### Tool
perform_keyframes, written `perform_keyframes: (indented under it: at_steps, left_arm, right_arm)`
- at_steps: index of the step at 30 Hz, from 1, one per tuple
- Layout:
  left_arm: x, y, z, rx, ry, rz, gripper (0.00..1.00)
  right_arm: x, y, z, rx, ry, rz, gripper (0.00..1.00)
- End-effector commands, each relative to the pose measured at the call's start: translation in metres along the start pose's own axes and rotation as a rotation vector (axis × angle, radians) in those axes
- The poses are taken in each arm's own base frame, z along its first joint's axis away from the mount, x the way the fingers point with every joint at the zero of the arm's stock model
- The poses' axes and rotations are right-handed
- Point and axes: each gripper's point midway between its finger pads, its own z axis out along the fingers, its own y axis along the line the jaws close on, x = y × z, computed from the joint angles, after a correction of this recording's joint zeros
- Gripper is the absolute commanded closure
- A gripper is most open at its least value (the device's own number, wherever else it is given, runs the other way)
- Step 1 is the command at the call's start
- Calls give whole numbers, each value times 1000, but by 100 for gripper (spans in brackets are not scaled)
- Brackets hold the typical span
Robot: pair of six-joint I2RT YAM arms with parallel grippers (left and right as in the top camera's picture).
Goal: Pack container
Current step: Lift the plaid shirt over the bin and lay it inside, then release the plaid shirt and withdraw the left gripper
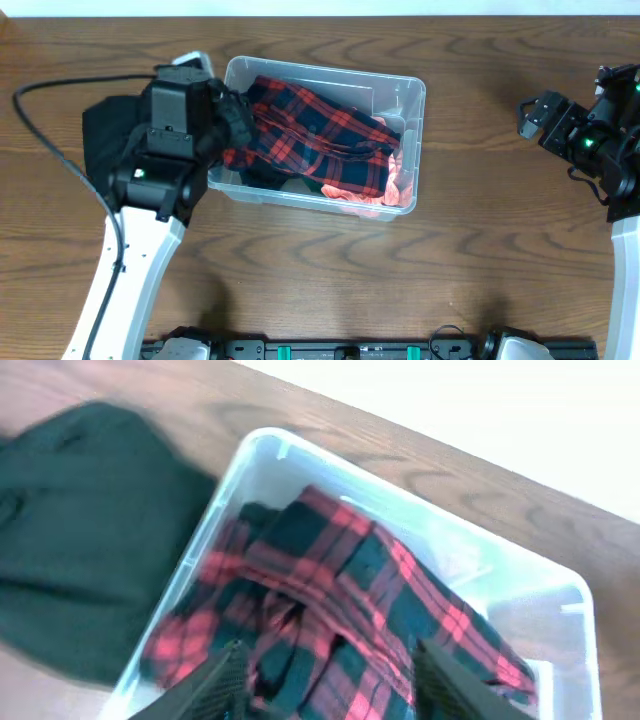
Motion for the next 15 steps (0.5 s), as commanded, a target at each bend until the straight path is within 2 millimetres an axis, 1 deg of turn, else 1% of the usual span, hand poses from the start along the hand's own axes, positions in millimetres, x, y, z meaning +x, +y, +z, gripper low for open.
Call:
perform_keyframes:
  at_steps: [1, 2, 4, 7, 10, 12, 13, 15]
  left_arm:
    - [20, -5, 35, 6, 92, 166, 60]
    - [28, 0, 48, -12, 129, 185, 64]
    - [51, 15, 75, -66, 228, 186, 73]
    - [89, 36, 113, -133, 376, 182, 77]
    - [127, 54, 143, -181, 504, 164, 79]
    - [143, 58, 151, -188, 561, 155, 79]
    - [148, 58, 152, -182, 581, 151, 79]
    - [152, 56, 150, -169, 599, 145, 79]
  right_arm:
    - [-1, -1, -2, 2, -8, 9, 1]
    - [-1, -1, -2, 2, -8, 9, 1]
    - [-1, -1, -2, 2, -8, 9, 1]
    - [-1, -1, -2, 2, -8, 9, 1]
    - [-1, -1, -2, 2, -8, 9, 1]
    - [-1, -1, -2, 2, -8, 9, 1]
    - [-1, -1, -2, 2, -8, 9, 1]
    - [-1, -1, -2, 2, -8, 9, 1]
